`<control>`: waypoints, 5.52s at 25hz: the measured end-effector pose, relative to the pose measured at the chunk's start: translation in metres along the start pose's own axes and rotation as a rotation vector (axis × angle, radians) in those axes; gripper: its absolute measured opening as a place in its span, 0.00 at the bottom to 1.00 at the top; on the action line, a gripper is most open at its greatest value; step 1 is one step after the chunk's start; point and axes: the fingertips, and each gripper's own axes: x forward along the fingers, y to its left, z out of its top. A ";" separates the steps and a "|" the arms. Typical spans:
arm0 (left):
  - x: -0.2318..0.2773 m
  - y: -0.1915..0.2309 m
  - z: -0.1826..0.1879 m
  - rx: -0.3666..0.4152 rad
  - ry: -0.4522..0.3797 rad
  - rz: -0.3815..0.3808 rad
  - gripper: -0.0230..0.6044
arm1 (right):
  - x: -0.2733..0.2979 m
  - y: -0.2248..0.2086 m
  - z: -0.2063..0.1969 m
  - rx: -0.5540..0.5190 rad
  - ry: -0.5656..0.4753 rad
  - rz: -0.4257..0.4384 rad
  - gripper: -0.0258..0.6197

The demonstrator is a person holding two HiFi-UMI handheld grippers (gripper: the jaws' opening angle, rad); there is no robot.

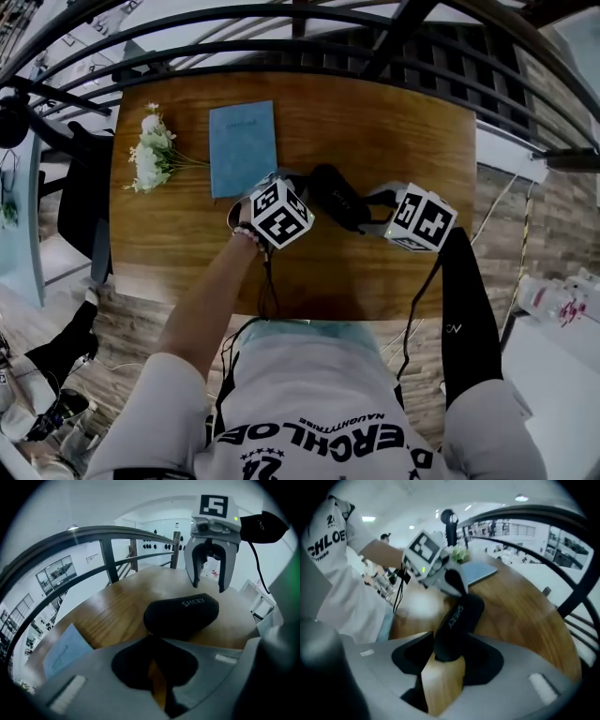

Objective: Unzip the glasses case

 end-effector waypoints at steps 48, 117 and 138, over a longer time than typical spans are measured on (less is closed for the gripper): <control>-0.026 -0.051 -0.032 0.081 0.002 -0.017 0.05 | 0.033 -0.041 0.017 -0.033 0.140 -0.283 0.10; -0.038 -0.034 -0.038 0.015 0.017 -0.003 0.05 | -0.019 0.012 -0.048 1.013 -0.598 -0.469 0.30; -0.020 -0.136 -0.002 0.137 -0.136 -0.290 0.11 | 0.039 0.049 -0.033 0.545 -0.171 -0.559 0.62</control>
